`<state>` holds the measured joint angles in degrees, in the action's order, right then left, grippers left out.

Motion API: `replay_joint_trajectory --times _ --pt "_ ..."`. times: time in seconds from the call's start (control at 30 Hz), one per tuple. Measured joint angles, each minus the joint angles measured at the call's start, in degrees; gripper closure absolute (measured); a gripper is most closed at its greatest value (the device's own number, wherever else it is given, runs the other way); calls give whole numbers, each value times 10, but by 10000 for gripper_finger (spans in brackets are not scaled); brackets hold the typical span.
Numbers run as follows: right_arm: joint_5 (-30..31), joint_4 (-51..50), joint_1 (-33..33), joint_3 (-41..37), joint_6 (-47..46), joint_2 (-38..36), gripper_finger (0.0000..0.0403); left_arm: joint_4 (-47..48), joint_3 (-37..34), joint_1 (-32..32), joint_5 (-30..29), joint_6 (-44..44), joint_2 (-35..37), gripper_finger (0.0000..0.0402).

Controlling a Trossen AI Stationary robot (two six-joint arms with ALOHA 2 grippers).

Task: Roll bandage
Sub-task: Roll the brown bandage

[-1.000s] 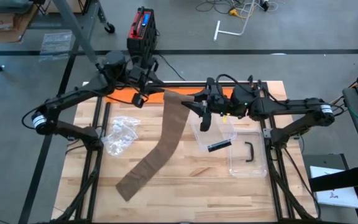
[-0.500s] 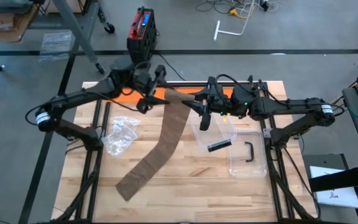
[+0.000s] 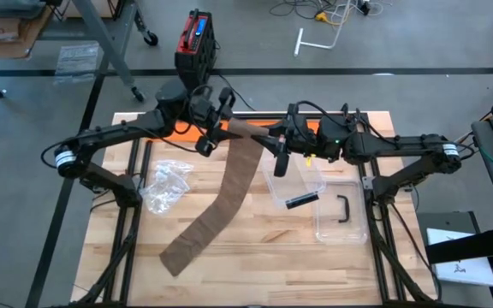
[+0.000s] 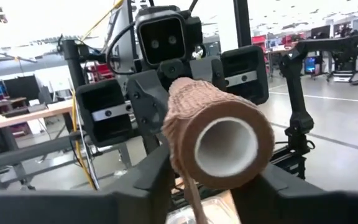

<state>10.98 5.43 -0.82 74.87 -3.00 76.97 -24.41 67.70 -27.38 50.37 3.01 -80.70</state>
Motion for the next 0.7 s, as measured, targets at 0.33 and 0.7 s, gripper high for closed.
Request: replay_joint_trajectory --times 0.33,0.7 --pt "-14 1 0 0 -33 0 312 -2 0 2 -15 41 -2 397" --pt "-69 -20 1 -2 -77 1 312 0 0 2 -44 40 -2 401"
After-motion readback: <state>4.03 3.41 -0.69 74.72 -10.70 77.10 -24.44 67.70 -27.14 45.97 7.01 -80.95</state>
